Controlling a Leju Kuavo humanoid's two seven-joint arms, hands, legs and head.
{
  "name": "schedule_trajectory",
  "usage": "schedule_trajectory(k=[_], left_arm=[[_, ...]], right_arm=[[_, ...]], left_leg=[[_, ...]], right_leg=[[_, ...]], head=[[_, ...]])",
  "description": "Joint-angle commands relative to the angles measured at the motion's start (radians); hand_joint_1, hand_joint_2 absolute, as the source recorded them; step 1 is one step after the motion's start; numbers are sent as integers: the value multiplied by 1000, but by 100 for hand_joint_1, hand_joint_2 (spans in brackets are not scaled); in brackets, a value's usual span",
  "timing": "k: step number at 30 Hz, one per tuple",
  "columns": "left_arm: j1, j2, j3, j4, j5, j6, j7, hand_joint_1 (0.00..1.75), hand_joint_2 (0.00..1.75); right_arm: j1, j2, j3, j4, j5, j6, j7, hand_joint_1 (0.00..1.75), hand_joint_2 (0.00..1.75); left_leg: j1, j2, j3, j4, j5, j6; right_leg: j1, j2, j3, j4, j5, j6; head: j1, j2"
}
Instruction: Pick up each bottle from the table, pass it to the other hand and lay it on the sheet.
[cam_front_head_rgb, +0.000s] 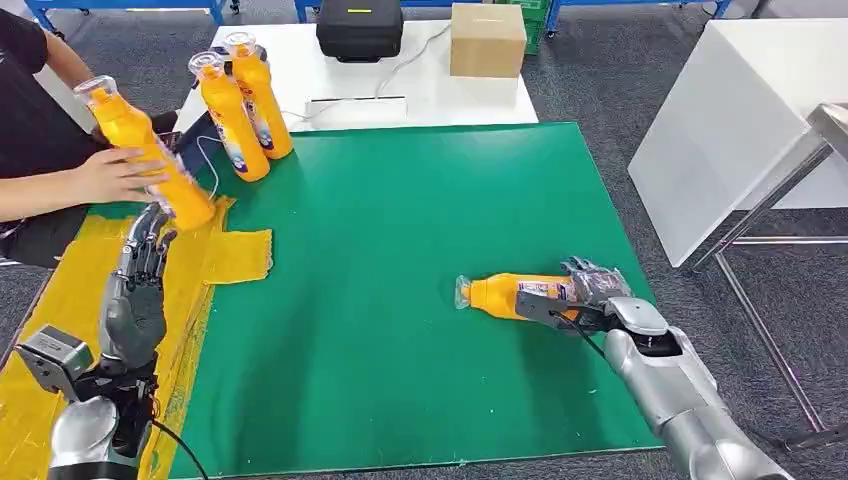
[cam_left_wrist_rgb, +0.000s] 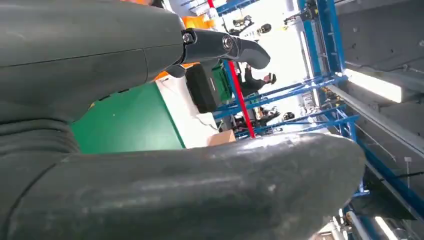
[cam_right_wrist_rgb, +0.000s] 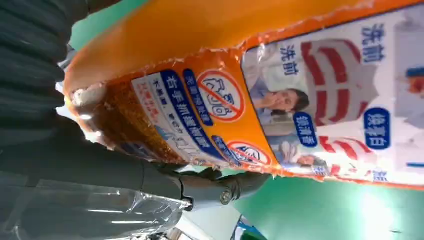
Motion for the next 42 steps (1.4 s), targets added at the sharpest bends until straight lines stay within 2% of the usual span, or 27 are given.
schedule_trajectory(k=[1,2,3,4,7,12,13,16,17,19,23,25,26,28,29,30,31,32,34,35,38,42], left_arm=[[-72,-23,22,103,14,-15,-9,0,0],[-76,-22,18,112,14,-16,-9,0,0],[-88,-22,10,126,15,-15,-9,0,0],[-96,-21,5,137,17,-14,-12,0,0],[-104,-19,1,156,19,-4,-18,0,0],[-101,-17,3,159,21,-2,-20,0,0],[-101,-17,3,159,21,-2,-20,0,0],[-101,-17,2,149,25,-2,-19,0,0],[-102,-18,2,150,28,-2,-12,0,0],[-100,-16,-3,153,35,-8,10,0,0],[-78,-19,-6,131,47,-13,35,0,0],[-56,-24,-6,106,65,-21,60,0,0],[-21,-36,10,95,141,-55,122,0,0],[70,-69,39,42,368,-130,228,0,0],[129,-93,38,-2,448,-148,250,0,0],[162,-92,10,-21,455,-144,278,0,175],[184,-93,-16,-34,467,-135,285,0,175],[210,-117,-40,-60,515,-134,253,0,175],[252,-174,-76,-98,608,-114,245,0,175],[280,-198,-122,-117,639,-91,249,0,175],[286,-185,-168,-122,636,-48,232,0,175],[274,-167,-165,-116,665,-38,234,0,175]], right_arm=[[-60,49,135,249,39,73,-67,0,175],[-59,49,148,275,39,88,-79,2,175],[-56,45,178,301,46,113,-100,164,175],[-51,38,200,315,52,126,-120,175,175],[-31,38,211,334,49,107,-127,175,175],[-36,41,211,337,46,109,-125,175,175],[-36,41,211,337,46,109,-125,175,175],[-33,44,208,327,35,116,-119,175,175],[-28,46,204,320,32,113,-107,175,175],[-18,57,171,303,2,92,-90,175,175],[-3,87,81,234,-94,92,-36,175,175],[14,107,29,158,-169,92,-24,175,175],[55,135,-45,80,-268,60,-33,175,175],[164,189,-115,-126,-393,-27,-33,175,175],[231,225,-118,-266,-450,-68,-44,175,175],[272,250,-115,-355,-517,-75,-41,175,175],[300,258,-99,-426,-583,-82,-28,175,175],[361,304,-121,-532,-805,-77,-100,175,175],[457,339,-100,-675,-954,-108,-163,175,175],[509,347,-70,-736,-1008,-122,-184,175,175],[516,333,-40,-741,-1016,-153,-185,175,175],[497,326,-52,-713,-1041,-153,-206,175,175]], left_leg=[[1,1,4,-1,0,-1],[1,1,5,-2,0,-1],[1,0,5,-2,0,-1],[1,0,7,-2,0,-1],[2,2,14,-3,-1,-1],[2,1,15,-4,0,-3],[2,3,25,-1,-5,-2],[2,0,16,-2,0,-3],[2,3,23,-1,-6,-3],[3,2,22,-2,-5,-4],[3,5,33,-2,-8,-3],[3,5,25,-3,-5,-4],[2,8,30,0,-8,-3],[3,7,26,-2,-7,-3],[3,9,29,-5,-8,-3],[3,9,26,-4,-7,-4],[3,13,32,-3,-11,-3],[4,17,32,-4,-13,-4],[4,14,30,-3,-16,-6],[3,9,31,-2,-15,-5],[3,0,19,0,-14,-4],[3,1,13,0,-13,-3]], right_leg=[[1,0,4,-2,0,0],[1,-1,5,-3,0,0],[1,-1,5,-2,0,0],[2,-1,7,-4,0,0],[3,1,13,-5,0,0],[4,1,14,-8,3,-1],[3,4,21,-4,0,-1],[4,0,6,-7,3,-3],[3,4,13,-4,-2,-2],[4,2,12,-6,-1,-2],[4,6,30,-5,-4,-1],[4,5,23,-6,-1,-1],[3,9,26,-3,-3,-2],[4,8,23,-5,-1,-2],[4,10,26,-7,-2,-2],[4,10,22,-7,-1,-2],[4,14,29,-5,-5,-2],[4,17,28,-5,-5,-3],[4,15,26,-3,-8,-3],[4,11,27,-2,-9,-3],[4,3,17,0,-12,-2],[4,3,13,-1,-11,-2]], head=[[0,0],[0,0],[0,0],[0,0],[0,0],[0,0],[0,0],[0,0],[0,0],[0,0],[0,0],[0,0],[0,0],[0,0],[1,0],[0,0],[1,0],[0,0],[0,0],[0,0],[-1,0],[0,0]])
